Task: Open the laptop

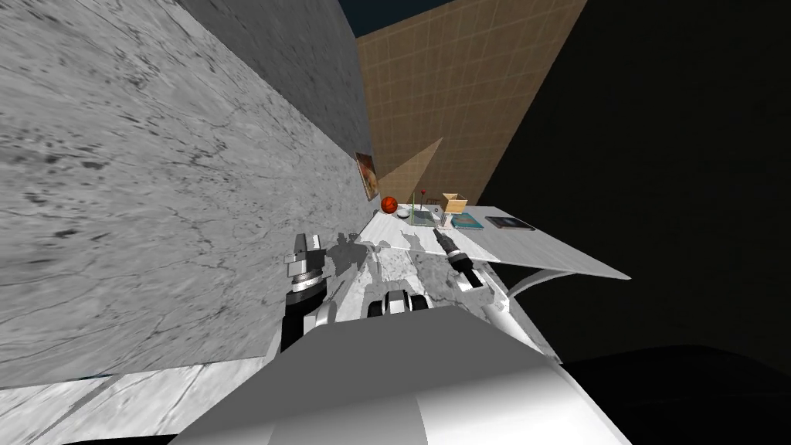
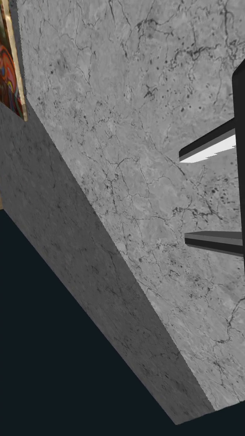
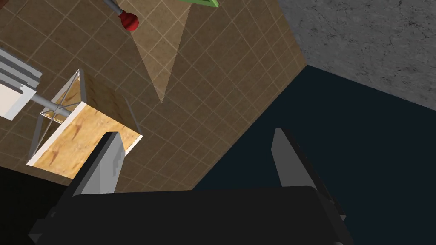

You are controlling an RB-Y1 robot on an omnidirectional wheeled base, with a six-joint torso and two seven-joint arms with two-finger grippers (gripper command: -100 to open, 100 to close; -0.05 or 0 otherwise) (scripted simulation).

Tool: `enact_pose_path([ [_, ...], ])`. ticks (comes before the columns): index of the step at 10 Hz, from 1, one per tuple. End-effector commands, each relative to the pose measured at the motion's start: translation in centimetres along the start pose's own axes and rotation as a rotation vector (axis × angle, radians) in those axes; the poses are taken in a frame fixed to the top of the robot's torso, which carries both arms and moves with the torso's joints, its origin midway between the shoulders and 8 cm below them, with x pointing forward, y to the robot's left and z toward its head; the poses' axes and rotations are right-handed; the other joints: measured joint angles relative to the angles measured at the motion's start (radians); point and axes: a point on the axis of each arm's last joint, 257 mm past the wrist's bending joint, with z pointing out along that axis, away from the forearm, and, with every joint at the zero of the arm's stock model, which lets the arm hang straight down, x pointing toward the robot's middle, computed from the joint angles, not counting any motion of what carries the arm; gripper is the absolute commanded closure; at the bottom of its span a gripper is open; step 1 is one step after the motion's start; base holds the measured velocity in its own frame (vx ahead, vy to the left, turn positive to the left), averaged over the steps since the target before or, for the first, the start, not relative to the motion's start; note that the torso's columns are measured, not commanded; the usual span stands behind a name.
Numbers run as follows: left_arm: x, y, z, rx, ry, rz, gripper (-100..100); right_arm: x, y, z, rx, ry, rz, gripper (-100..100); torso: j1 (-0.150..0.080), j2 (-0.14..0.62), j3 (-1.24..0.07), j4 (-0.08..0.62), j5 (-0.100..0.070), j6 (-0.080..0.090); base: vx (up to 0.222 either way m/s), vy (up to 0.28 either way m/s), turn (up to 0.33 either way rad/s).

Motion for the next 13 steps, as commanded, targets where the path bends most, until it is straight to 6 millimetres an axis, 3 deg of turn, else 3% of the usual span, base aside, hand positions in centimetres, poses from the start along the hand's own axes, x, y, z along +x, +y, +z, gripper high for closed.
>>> enact_pose_path([
  [1,0.0,0.0,0.0,0.000,0.000,0.000,0,0.9,-3.2,0.7,0.056,0.048,-0.118,-100,0.001,0.000,0.000,0.000,0.000,0.001,0.003,0.047,0.170],
  [2,0.0,0.0,0.0,0.000,0.000,0.000,0,0.8,-4.8,1.2,0.083,0.073,-0.199,-100,0.002,-0.001,-0.001,0.000,0.001,0.000,0.007,0.068,0.279],
  [3,0.0,0.0,0.0,0.000,0.000,0.000,0,0.9,-5.0,1.1,0.089,0.076,-0.199,-100,0.003,-0.001,-0.001,0.000,0.001,0.000,0.004,0.057,0.121],
  [5,0.0,0.0,0.0,0.000,0.000,0.000,0,0.3,-8.5,1.9,0.149,0.122,-0.365,-100,0.002,0.000,0.000,0.000,0.000,0.000,0.000,0.069,0.243],
  [8,0.0,0.0,0.0,0.000,0.000,0.000,0,0.0,-11.2,1.9,0.200,0.156,-0.450,-100,0.001,0.000,0.000,0.000,0.000,0.000,0.001,0.049,0.127],
  [9,0.0,0.0,0.0,0.000,0.000,0.000,0,-0.8,-13.0,2.2,0.234,0.176,-0.534,-100,0.000,0.000,0.000,0.000,0.000,0.001,0.004,0.049,0.168],
  [12,0.0,0.0,0.0,0.000,0.000,0.000,0,-1.5,-15.6,2.1,0.285,0.205,-0.617,-100,0.002,-0.001,0.000,0.000,0.001,0.000,0.007,0.046,0.151],
  [13,0.0,0.0,0.0,0.000,0.000,0.000,0,-2.8,-17.4,2.3,0.324,0.224,-0.699,-100,0.001,0.000,0.000,0.000,0.000,0.001,0.008,0.045,0.213],
])
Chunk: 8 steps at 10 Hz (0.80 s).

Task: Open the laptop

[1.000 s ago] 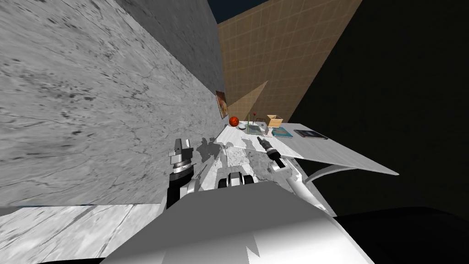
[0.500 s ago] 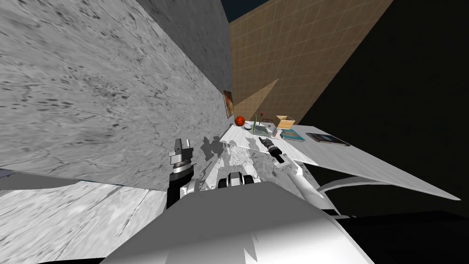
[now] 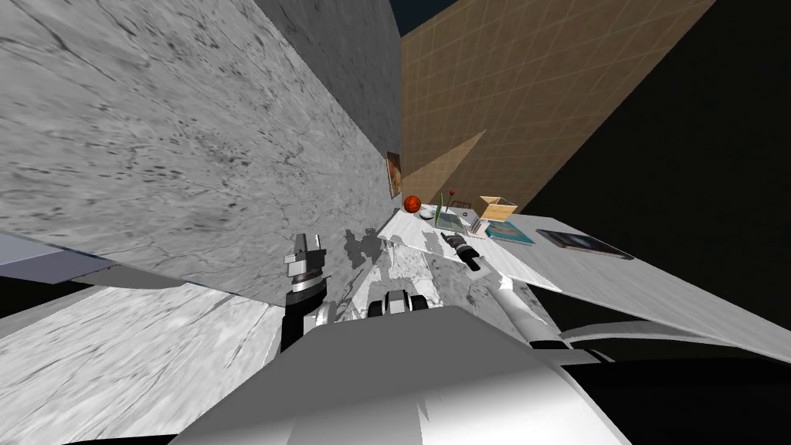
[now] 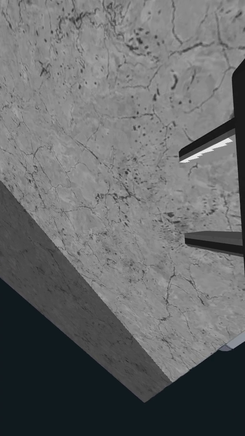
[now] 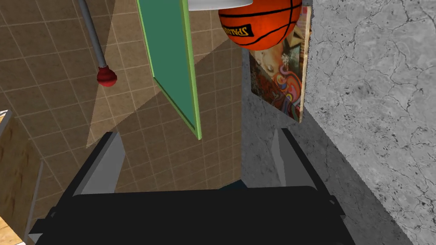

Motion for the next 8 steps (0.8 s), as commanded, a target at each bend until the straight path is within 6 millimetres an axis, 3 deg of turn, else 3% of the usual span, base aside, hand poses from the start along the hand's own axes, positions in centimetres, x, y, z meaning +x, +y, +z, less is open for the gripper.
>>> enact_pose_path([
  [1,0.0,0.0,0.0,0.000,0.000,0.000,0,0.5,-2.8,0.6,0.055,0.034,-0.093,-100,0.000,0.000,0.000,0.000,0.000,-0.001,0.010,0.034,0.089],
  [2,0.0,0.0,0.0,0.000,0.000,0.000,0,0.2,-4.9,1.2,0.095,0.049,-0.173,-100,0.000,0.000,0.000,0.000,0.000,0.000,0.020,0.047,0.175],
  [5,0.0,0.0,0.0,0.000,0.000,0.000,0,0.6,-7.8,1.4,0.150,0.085,-0.250,-100,0.001,0.000,0.000,0.000,0.000,-0.001,0.006,0.046,0.135],
  [6,0.0,0.0,0.0,0.000,0.000,0.000,0,-0.4,-9.7,1.8,0.188,0.093,-0.325,-100,0.000,0.000,0.000,0.000,0.000,0.000,0.014,0.049,0.156],
  [7,0.0,0.0,0.0,0.000,0.000,0.000,0,0.4,-10.4,1.6,0.200,0.111,-0.325,-100,0.000,0.000,0.000,0.000,0.000,-0.001,0.014,0.034,0.091],
  [8,0.0,0.0,0.0,0.000,0.000,0.000,0,0.0,-13.0,1.6,0.249,0.137,-0.397,-100,-0.001,0.000,0.000,0.000,0.000,0.000,0.011,0.033,0.190],
])
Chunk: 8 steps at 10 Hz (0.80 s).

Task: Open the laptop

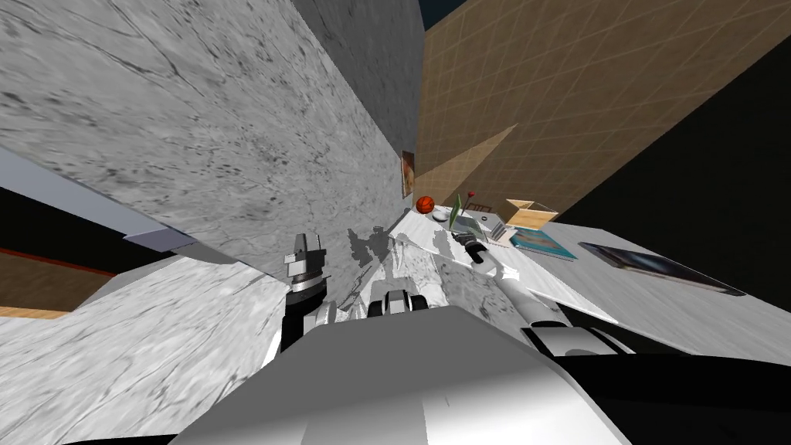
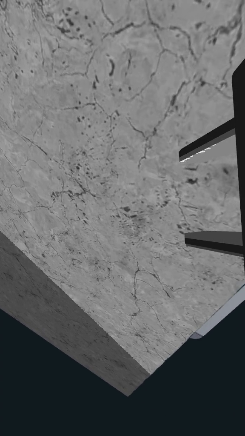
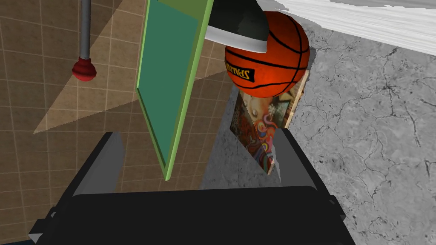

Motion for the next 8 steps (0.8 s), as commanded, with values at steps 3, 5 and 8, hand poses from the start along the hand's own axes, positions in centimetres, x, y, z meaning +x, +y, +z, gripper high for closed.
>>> enact_pose_path([
  [3,0.0,0.0,0.0,0.000,0.000,0.000,0,0.3,-7.7,1.3,0.151,0.073,-0.221,-100,0.002,0.000,0.000,0.000,0.001,-0.001,0.014,0.048,0.188],
  [5,0.0,0.0,0.0,0.000,0.000,0.000,0,0.5,-10.4,1.4,0.202,0.104,-0.285,-100,0.001,0.000,0.000,0.000,0.000,0.001,0.024,0.046,0.099],
  [8,0.0,0.0,0.0,0.000,0.000,0.000,0,0.7,-13.2,1.3,0.252,0.136,-0.345,-100,0.001,0.001,0.001,0.000,0.000,-0.001,0.009,0.033,0.106],
])
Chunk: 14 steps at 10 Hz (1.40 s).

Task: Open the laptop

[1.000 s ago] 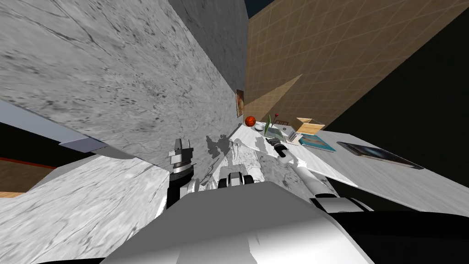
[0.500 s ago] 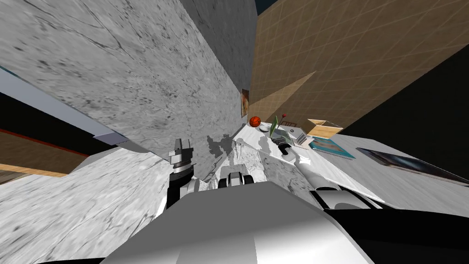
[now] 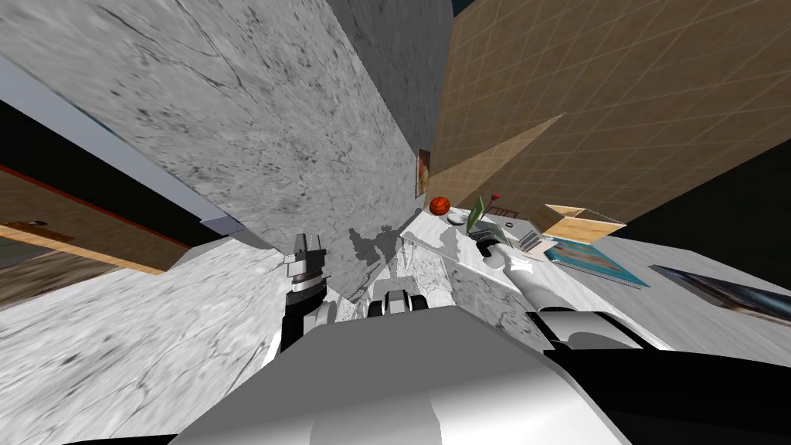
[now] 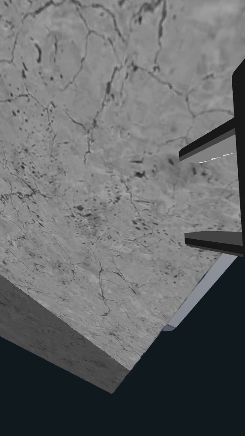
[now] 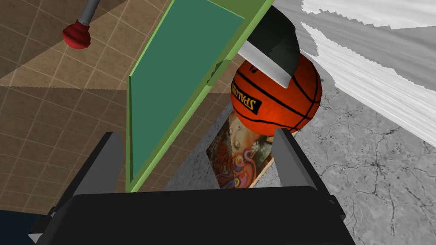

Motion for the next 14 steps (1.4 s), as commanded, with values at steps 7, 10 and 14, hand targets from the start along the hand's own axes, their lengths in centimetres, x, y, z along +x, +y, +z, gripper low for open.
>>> enact_pose_path([
  [7,0.0,0.0,0.0,0.000,0.000,0.000,0,1.2,-12.8,1.6,0.234,0.123,-0.273,-100,0.001,-0.001,0.000,0.000,0.000,0.000,0.020,0.039,0.139],
  [10,0.0,0.0,0.0,0.000,0.000,0.000,0,0.9,-16.4,1.4,0.294,0.150,-0.338,-100,0.000,-0.001,0.000,0.000,0.000,0.000,0.012,0.026,0.086],
  [14,0.0,0.0,0.0,0.000,0.000,0.000,0,0.7,-17.6,1.4,0.316,0.160,-0.360,-100,0.000,-0.001,0.000,0.000,0.000,0.000,0.003,0.005,0.020],
])
